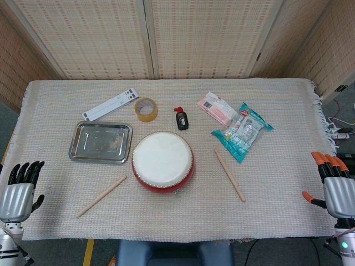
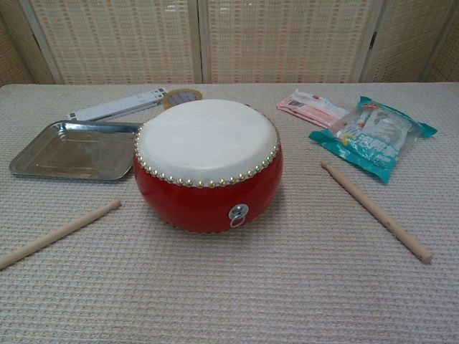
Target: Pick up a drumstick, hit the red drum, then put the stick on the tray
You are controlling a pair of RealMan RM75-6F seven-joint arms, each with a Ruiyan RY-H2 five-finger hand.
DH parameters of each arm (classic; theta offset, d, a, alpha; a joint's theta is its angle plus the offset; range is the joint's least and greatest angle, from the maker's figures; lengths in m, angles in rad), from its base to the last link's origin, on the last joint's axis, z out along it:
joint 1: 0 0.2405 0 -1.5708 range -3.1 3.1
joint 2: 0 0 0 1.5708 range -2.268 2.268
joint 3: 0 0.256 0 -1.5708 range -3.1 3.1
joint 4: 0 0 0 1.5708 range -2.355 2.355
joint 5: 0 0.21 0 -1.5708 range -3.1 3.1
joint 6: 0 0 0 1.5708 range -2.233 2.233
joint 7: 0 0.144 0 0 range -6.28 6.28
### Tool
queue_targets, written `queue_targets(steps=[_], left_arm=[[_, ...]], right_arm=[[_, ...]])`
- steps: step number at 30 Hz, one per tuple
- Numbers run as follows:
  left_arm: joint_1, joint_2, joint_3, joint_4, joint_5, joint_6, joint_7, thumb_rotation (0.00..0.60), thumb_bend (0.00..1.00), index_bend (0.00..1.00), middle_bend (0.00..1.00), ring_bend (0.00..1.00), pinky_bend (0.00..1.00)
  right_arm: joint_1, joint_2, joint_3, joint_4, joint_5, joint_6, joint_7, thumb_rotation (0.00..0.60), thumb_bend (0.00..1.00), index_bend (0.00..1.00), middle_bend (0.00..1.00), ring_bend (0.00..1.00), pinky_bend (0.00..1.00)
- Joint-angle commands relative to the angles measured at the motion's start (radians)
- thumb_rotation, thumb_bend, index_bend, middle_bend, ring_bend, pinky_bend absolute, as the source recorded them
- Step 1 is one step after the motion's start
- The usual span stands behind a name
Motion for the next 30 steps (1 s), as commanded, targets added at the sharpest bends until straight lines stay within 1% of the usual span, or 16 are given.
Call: queue_targets(steps=[1,16,22,30], left_arm=[[-0.002,-0.002,0.002,0.004,0.003,-0.003,0.001,0.6,0.21,0.1,0.09,0.07,0.03],[-0.032,-0.01,0.012,0.004,0.05,-0.034,-0.014,0.6,0.22,0.12,0.1,0.08,0.04],[-0.06,-0.027,0.028,-0.012,0.055,-0.095,-0.009,0.6,0.22,0.12,0.1,0.08,0.04],[-0.109,-0.073,0.054,-0.032,0.07,-0.189,-0.008,0.6,0.22,0.11,0.1,0.08,0.04]], right_arm=[[-0.004,-0.002,0.0,0.002,0.001,0.007,0.0,0.6,0.09,0.0,0.09,0.01,0.12],[-0.024,0.007,0.0,-0.003,-0.016,0.045,0.007,0.6,0.09,0.0,0.09,0.01,0.12],[-0.022,0.002,-0.001,0.008,-0.018,0.038,0.021,0.6,0.09,0.0,0.09,0.01,0.12],[-0.017,0.007,0.0,0.011,-0.024,0.031,0.03,0.6,0.09,0.0,0.09,0.01,0.12]])
